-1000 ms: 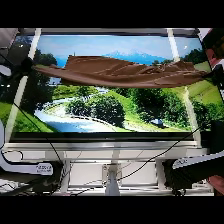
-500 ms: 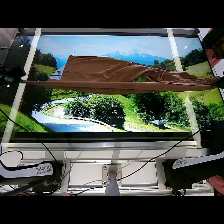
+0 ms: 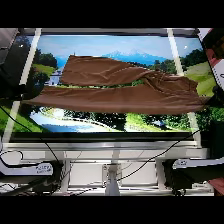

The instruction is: Fold the clothes and pants, and hang the long-sleeved shirts on hangers.

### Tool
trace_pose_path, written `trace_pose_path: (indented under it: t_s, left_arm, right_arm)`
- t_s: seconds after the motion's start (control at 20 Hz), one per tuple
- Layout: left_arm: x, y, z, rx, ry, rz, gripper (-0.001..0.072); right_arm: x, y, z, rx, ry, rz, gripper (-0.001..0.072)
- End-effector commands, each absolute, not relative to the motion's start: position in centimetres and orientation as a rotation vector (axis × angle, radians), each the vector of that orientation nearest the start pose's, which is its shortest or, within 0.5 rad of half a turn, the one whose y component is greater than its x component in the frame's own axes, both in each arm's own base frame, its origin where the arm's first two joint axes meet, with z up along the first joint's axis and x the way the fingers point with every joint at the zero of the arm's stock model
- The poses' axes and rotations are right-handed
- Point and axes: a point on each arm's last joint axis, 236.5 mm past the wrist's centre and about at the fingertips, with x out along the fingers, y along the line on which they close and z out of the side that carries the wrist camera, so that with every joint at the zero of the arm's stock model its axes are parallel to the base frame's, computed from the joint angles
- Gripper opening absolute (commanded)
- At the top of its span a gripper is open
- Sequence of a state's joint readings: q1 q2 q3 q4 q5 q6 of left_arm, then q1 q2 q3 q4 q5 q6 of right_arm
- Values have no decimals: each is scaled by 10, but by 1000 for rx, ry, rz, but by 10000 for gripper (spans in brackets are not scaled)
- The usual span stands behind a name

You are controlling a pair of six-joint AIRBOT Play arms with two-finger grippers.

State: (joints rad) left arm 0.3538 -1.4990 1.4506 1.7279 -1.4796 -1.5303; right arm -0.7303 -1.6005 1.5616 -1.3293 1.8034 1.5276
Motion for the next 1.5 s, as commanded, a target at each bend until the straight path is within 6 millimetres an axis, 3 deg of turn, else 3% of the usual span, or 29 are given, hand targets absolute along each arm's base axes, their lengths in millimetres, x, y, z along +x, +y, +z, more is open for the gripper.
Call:
trace_pose_path:
  t_s: [0.0, 0.15, 0.25, 0.4, 0.7, 0.75, 0.8, 0.85, 0.9, 1.0, 1.15, 1.25, 1.35, 1.4, 1.45]
  left_arm:
    - [313, 155, -22, -125, 1738, 324, 25]
    - [299, 159, -48, -95, 1799, 335, 25]
    - [299, 161, -58, -96, 1784, 352, 25]
    - [303, 162, -60, -97, 1767, 358, 25]
    - [291, 160, -57, -101, 1818, 362, 26]
    - [291, 160, -57, -101, 1817, 361, 56]
    - [291, 159, -57, -101, 1818, 361, 283]
    - [291, 159, -57, -101, 1819, 361, 616]
    - [290, 159, -57, -101, 1822, 361, 702]
    - [289, 159, -57, -100, 1826, 362, 702]
    - [284, 177, -52, -25, 1836, 415, 702]
    - [283, 182, -50, -4, 1839, 432, 701]
    - [285, 182, -51, 1, 1829, 429, 700]
    - [288, 182, -51, 4, 1822, 427, 697]
    - [290, 182, -50, 8, 1815, 426, 605]
  right_arm:
    - [243, -162, -13, 827, 1839, -261, 30]
    - [222, -164, -28, 801, 1914, -308, 31]
    - [219, -166, -33, 794, 1917, -320, 31]
    - [218, -166, -33, 793, 1921, -321, 31]
    - [217, -167, -33, 786, 1927, -329, 41]
    - [217, -168, -34, 784, 1925, -331, 217]
    - [216, -168, -34, 782, 1927, -333, 587]
    - [216, -168, -34, 782, 1927, -333, 693]
    - [217, -169, -33, 781, 1926, -334, 693]
    - [218, -170, -34, 778, 1919, -337, 689]
    - [222, -179, -34, 746, 1893, -355, 680]
    - [238, -196, -27, 702, 1815, -388, 679]
    - [272, -226, -9, 634, 1647, -442, 678]
    - [292, -243, 3, 594, 1548, -470, 652]
    - [311, -261, 18, 549, 1445, -496, 423]
